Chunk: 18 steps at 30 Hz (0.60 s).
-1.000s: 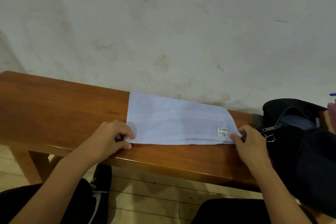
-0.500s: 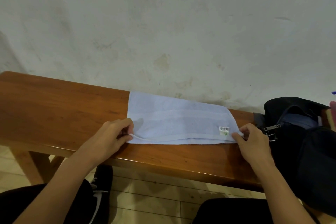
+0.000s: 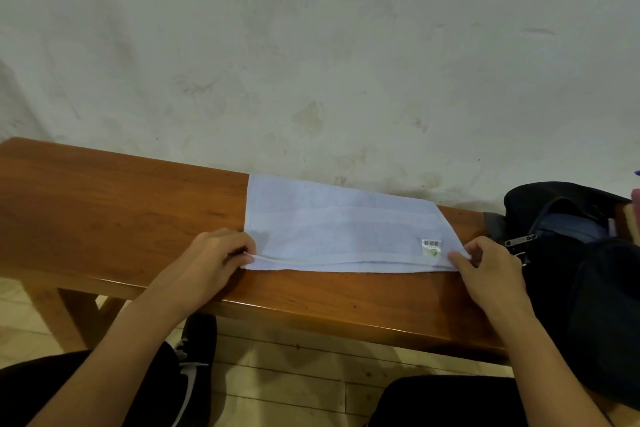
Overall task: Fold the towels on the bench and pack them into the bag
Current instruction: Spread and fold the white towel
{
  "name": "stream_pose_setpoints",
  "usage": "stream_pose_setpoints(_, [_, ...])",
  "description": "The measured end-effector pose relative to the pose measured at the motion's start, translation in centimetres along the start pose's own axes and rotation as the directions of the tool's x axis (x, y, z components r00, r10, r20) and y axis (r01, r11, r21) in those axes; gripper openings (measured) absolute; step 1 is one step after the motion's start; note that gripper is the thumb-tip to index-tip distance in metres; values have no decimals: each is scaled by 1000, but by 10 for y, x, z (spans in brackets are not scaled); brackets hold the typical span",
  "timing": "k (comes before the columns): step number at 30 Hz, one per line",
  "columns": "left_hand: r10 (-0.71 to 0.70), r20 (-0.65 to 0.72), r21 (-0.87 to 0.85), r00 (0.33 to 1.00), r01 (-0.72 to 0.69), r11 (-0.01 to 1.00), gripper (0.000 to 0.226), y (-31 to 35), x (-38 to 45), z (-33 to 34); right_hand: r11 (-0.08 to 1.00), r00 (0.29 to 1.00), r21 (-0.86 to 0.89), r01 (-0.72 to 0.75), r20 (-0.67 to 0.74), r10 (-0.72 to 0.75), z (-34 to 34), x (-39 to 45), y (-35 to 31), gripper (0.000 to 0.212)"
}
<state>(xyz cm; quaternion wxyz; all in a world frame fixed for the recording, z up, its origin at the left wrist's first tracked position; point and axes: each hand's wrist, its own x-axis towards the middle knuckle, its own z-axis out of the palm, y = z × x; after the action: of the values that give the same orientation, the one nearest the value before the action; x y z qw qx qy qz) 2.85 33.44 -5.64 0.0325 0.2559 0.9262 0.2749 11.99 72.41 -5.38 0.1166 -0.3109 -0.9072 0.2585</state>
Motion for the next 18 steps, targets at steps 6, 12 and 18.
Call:
stream_pose_setpoints(6, [9,10,-37,1000,-9,999,26,1,1,-2,1000,1000,5,-1,15,1,1,1,0,15])
stream_pose_setpoints(12, [1,76,-35,997,2,999,31,0,2,-7,996,999,77,37,21,-39,-2,0,1,18])
stream_pose_setpoints(18, [44,42,90,998,-48,995,25,-2,-2,-3,985,1000,170,23,-7,-22,-4,2,5,8])
